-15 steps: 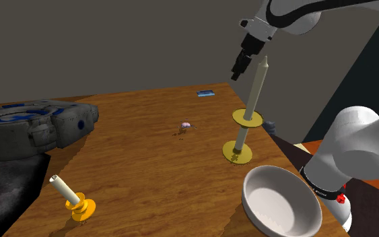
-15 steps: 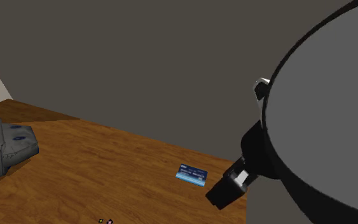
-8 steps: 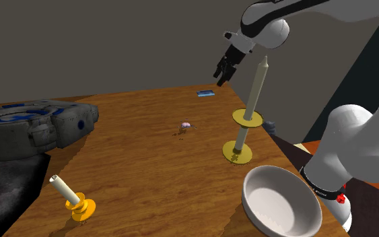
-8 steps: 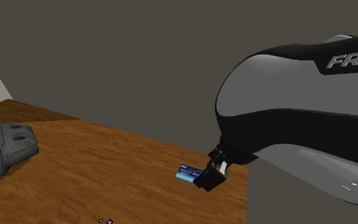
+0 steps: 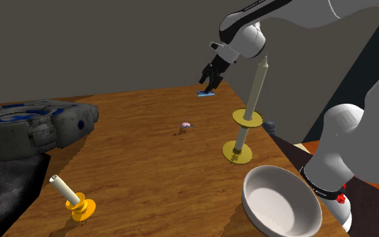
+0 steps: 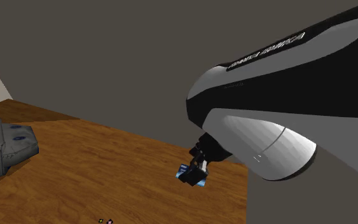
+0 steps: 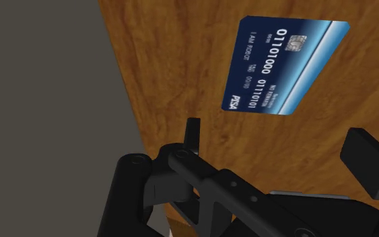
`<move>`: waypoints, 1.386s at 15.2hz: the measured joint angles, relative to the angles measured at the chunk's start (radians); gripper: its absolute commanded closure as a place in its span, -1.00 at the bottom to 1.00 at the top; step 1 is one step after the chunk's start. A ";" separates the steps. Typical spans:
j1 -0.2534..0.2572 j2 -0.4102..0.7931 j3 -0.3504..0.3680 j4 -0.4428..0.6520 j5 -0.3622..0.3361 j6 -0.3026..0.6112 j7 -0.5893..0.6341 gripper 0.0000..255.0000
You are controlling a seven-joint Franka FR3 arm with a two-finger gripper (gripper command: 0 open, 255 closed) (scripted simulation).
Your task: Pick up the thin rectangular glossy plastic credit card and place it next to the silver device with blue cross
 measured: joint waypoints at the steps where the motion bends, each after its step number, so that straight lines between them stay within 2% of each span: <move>1: 0.004 0.012 0.001 0.000 0.016 0.006 -0.012 -1.00; 5: 0.014 0.056 0.006 0.006 0.071 0.023 -0.046 -1.00; 10: 0.014 0.061 0.006 0.007 0.078 0.024 -0.052 -1.00; 11: 0.014 0.061 0.006 0.007 0.078 0.024 -0.052 1.00; 21: 0.014 0.061 0.006 0.007 0.078 0.024 -0.052 1.00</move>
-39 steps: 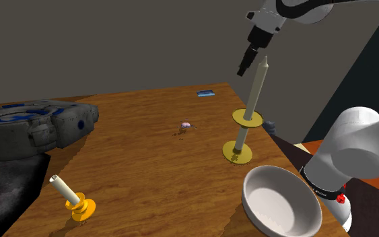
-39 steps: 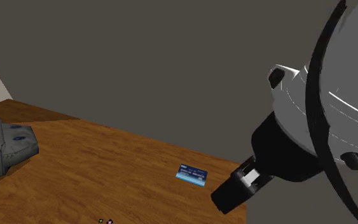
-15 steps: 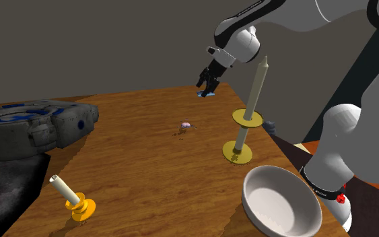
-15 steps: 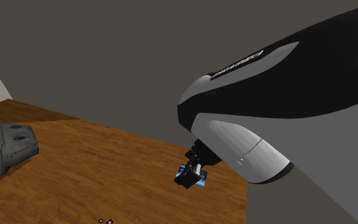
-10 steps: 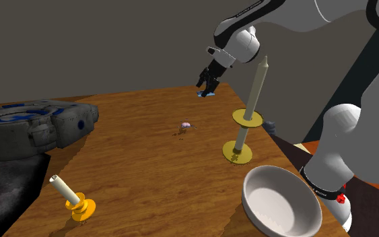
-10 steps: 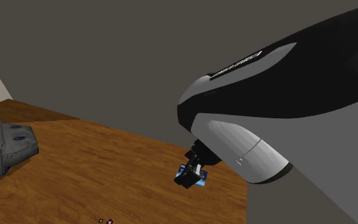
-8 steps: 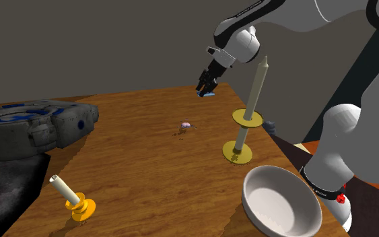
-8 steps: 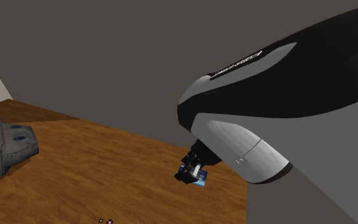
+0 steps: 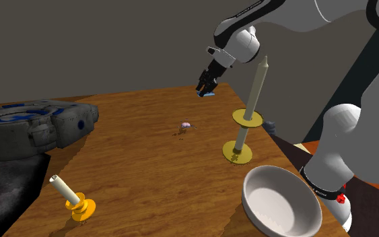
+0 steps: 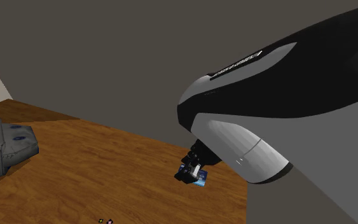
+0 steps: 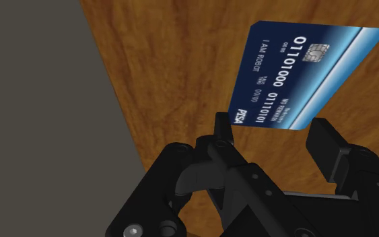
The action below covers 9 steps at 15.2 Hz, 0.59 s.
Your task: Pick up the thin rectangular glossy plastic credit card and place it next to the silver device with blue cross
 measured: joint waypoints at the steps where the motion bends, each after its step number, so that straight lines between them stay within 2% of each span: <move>1: 0.000 -0.002 0.000 0.003 -0.005 -0.003 0.005 1.00; 9: -0.005 -0.071 0.005 0.035 -0.111 -0.049 0.111 1.00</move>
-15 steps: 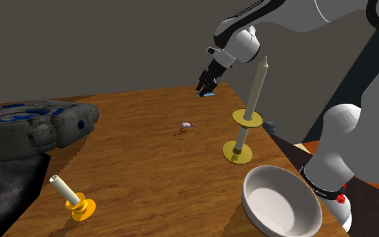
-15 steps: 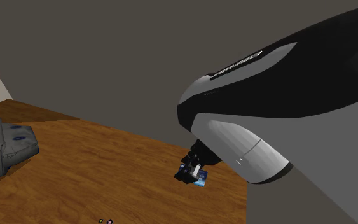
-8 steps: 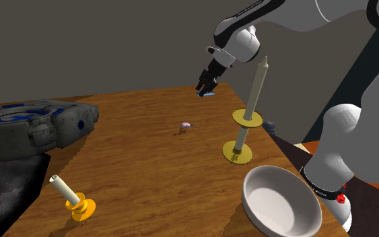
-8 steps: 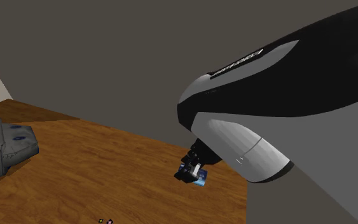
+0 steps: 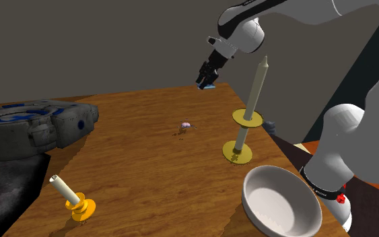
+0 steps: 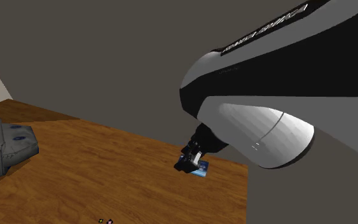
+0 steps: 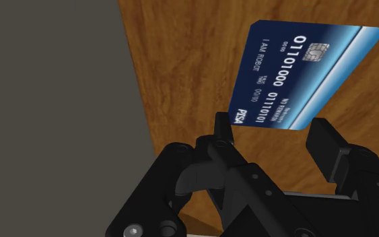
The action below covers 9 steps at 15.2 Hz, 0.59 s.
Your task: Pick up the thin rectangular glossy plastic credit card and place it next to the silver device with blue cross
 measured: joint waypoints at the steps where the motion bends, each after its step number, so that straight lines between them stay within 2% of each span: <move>1: -0.001 -0.008 0.001 0.004 -0.012 -0.006 0.012 1.00; 9: -0.012 -0.069 0.016 0.052 -0.103 -0.071 0.111 1.00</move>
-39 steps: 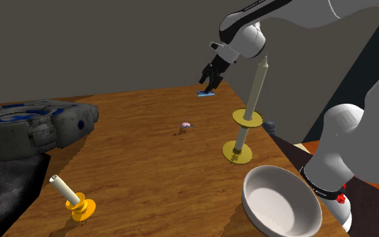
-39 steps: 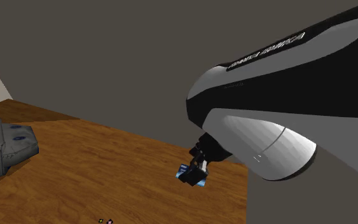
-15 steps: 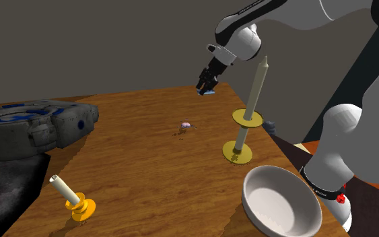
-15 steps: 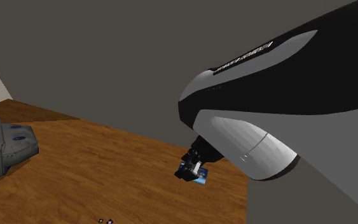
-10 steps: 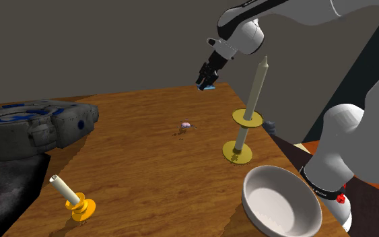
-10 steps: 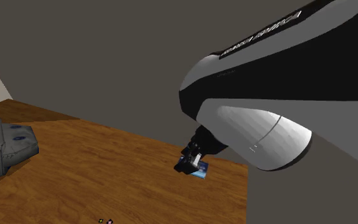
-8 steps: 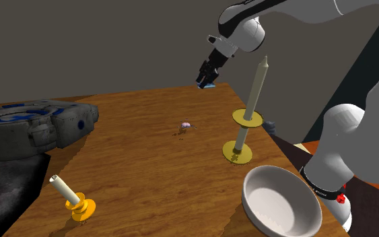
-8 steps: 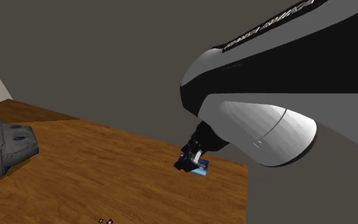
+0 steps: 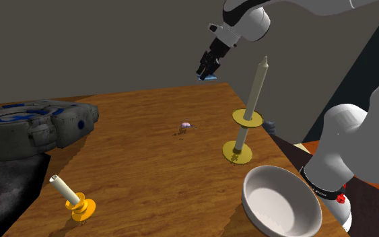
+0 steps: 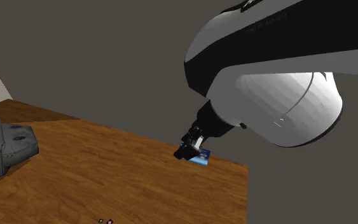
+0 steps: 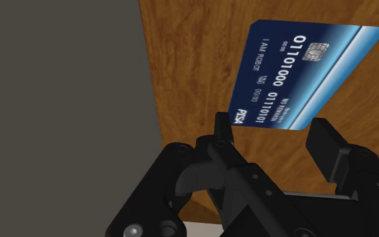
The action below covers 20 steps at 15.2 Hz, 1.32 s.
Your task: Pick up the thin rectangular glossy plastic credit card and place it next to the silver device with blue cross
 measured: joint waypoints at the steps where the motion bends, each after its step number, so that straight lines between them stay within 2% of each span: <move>1: -0.001 -0.003 0.001 0.011 -0.008 -0.010 0.010 1.00; 7: -0.009 -0.036 0.013 0.057 -0.057 -0.067 0.070 1.00; 20: -0.017 -0.063 0.027 0.197 -0.119 -0.206 0.171 1.00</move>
